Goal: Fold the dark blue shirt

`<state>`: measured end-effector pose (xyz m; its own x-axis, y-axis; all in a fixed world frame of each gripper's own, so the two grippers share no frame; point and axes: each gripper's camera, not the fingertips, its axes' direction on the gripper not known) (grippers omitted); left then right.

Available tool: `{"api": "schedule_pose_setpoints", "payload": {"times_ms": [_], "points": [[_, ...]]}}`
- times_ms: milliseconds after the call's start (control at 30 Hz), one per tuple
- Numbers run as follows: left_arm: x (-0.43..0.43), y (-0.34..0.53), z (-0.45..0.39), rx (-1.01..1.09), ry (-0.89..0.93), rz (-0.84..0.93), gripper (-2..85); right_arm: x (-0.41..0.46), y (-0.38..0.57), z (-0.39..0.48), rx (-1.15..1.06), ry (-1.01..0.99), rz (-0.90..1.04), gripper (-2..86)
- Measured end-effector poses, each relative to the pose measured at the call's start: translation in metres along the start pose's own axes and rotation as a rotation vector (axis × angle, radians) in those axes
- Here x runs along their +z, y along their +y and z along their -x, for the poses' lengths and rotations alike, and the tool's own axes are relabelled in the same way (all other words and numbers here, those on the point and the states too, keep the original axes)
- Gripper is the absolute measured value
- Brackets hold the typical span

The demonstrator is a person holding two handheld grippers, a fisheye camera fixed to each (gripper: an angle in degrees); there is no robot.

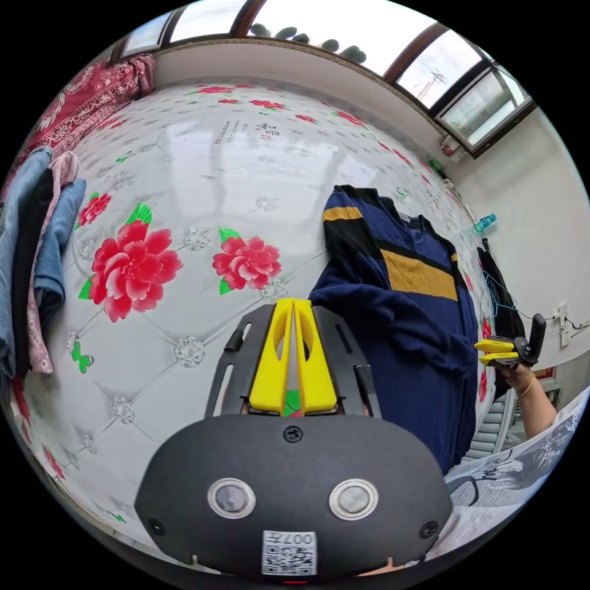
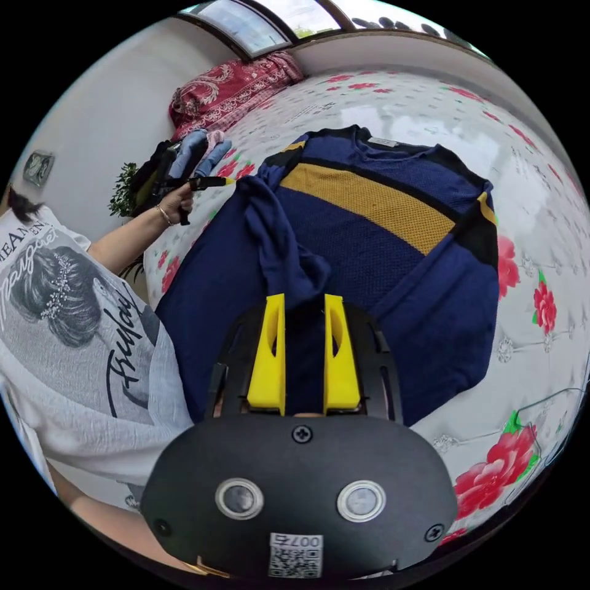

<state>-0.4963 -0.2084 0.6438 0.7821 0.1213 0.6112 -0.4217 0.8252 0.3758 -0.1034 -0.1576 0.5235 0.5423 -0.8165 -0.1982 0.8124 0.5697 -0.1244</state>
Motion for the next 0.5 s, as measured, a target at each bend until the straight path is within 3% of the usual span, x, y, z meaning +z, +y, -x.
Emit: {"api": "schedule_pose_setpoints", "payload": {"times_ms": [100, 233, 500], "points": [[-0.011, 0.011, -0.004, 0.022, 0.021, -0.008, -1.0, 0.012, 0.003, -0.009, 0.094, 0.071, 0.022, 4.3], [-0.022, 0.036, -0.025, 0.076, 0.041, 0.025, -1.0, 0.008, -0.011, 0.009, 0.074, -0.117, 0.025, 0.7], [-0.046, 0.110, -0.084, 0.196, 0.146, 0.098, -1.0, -0.047, -0.017, 0.186, -0.382, 0.067, -0.005, -0.1]]}}
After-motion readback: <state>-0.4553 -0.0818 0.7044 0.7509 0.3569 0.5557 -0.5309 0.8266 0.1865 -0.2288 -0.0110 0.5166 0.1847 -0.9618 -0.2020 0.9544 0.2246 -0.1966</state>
